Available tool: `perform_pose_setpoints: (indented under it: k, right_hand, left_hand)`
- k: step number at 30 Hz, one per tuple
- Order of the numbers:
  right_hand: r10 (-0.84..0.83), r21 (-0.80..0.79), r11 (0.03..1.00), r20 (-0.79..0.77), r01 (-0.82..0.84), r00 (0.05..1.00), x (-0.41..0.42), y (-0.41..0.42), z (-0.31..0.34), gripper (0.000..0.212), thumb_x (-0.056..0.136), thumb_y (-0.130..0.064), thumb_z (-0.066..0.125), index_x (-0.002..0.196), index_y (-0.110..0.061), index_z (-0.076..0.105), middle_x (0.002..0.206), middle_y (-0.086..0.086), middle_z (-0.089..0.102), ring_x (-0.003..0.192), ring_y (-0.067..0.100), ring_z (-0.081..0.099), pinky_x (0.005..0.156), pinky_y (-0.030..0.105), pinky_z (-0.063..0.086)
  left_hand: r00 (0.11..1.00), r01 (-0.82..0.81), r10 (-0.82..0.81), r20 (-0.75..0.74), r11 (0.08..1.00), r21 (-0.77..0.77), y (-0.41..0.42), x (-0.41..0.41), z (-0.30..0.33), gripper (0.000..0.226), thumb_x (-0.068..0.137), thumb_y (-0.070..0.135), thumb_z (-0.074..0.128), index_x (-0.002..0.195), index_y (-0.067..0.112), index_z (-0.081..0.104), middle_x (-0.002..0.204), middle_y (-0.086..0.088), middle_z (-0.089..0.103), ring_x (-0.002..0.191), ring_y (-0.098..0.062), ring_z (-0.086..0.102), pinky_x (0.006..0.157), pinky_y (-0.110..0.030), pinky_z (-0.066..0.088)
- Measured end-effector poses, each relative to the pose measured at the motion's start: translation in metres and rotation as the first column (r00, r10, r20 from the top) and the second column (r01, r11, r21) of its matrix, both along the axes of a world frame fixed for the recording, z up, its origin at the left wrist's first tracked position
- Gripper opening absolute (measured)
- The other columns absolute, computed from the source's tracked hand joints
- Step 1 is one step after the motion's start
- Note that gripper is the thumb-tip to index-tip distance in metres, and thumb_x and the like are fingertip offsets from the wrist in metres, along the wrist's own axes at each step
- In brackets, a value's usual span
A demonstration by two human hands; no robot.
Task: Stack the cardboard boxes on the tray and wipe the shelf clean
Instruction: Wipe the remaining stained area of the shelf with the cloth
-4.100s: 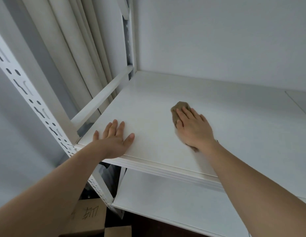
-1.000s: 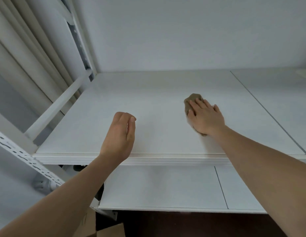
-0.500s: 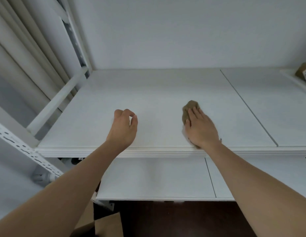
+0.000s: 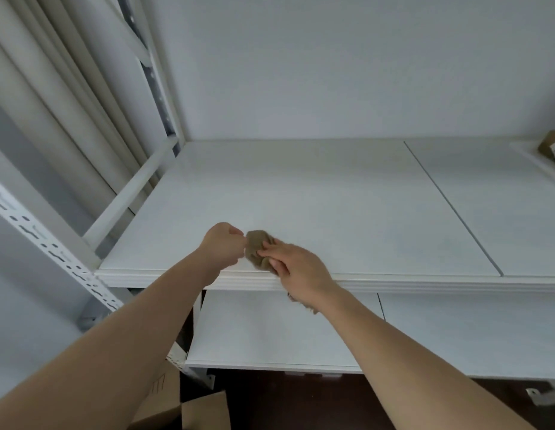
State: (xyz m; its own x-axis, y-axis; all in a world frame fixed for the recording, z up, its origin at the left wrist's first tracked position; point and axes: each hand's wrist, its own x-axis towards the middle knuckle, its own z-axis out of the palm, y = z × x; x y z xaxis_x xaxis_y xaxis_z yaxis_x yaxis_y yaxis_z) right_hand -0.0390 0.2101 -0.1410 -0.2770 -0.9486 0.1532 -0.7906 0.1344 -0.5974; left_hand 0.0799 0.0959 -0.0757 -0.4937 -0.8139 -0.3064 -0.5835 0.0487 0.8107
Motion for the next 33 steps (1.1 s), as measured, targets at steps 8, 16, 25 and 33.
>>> perform_pose_setpoints:
  k: [8, 16, 25, 33]
  right_hand:
    - [-0.099, 0.024, 0.988, 0.862, 0.155, 0.497, 0.010, 0.003, 0.056, 0.029, 0.102, -0.012, 0.042, 0.106, -0.014, 0.070, 0.100, 0.003, 0.072, 0.089, 0.014, 0.066, 0.078, 0.023, 0.051]
    - [-0.227, 0.116, 0.967, 0.800, 0.228, 0.555, -0.001, 0.000, 0.079, 0.026, 0.102, -0.015, 0.041, 0.098, -0.019, 0.067, 0.097, 0.002, 0.067, 0.093, 0.017, 0.060, 0.081, 0.028, 0.045]
    - [-0.149, 0.081, 0.987, 0.786, 0.140, 0.599, -0.006, -0.004, 0.100, 0.038, 0.090, -0.040, 0.064, 0.125, -0.032, 0.054, 0.118, -0.007, 0.063, 0.112, 0.010, 0.058, 0.099, 0.034, 0.044]
    - [-0.070, 0.039, 0.997, 0.678, 0.060, 0.732, -0.002, -0.008, 0.084, 0.031, 0.089, -0.023, 0.069, 0.119, -0.032, 0.063, 0.114, 0.002, 0.065, 0.098, 0.007, 0.063, 0.071, 0.013, 0.046]
  left_hand:
    - [0.986, 0.164, -0.148, -0.079, 0.954, 0.252, 0.009, 0.025, 0.028, 0.026, 0.088, -0.004, 0.055, 0.110, 0.010, 0.059, 0.111, -0.007, 0.066, 0.100, -0.020, 0.066, 0.087, -0.028, 0.053]
    - [0.982, 0.106, -0.101, -0.157, 0.994, 0.021, 0.002, 0.022, 0.050, 0.016, 0.090, 0.014, 0.063, 0.093, -0.001, 0.066, 0.085, -0.014, 0.068, 0.069, -0.015, 0.063, 0.066, -0.020, 0.053]
    - [0.967, 0.063, -0.093, -0.239, 0.989, -0.132, 0.005, 0.007, 0.077, 0.018, 0.089, 0.020, 0.062, 0.077, 0.007, 0.060, 0.077, -0.008, 0.060, 0.067, -0.018, 0.054, 0.067, -0.026, 0.045]
    - [0.923, 0.195, -0.195, -0.332, 0.980, -0.033, 0.007, 0.012, 0.095, 0.019, 0.090, 0.018, 0.062, 0.072, 0.012, 0.060, 0.073, -0.005, 0.061, 0.060, -0.016, 0.056, 0.055, -0.022, 0.046]
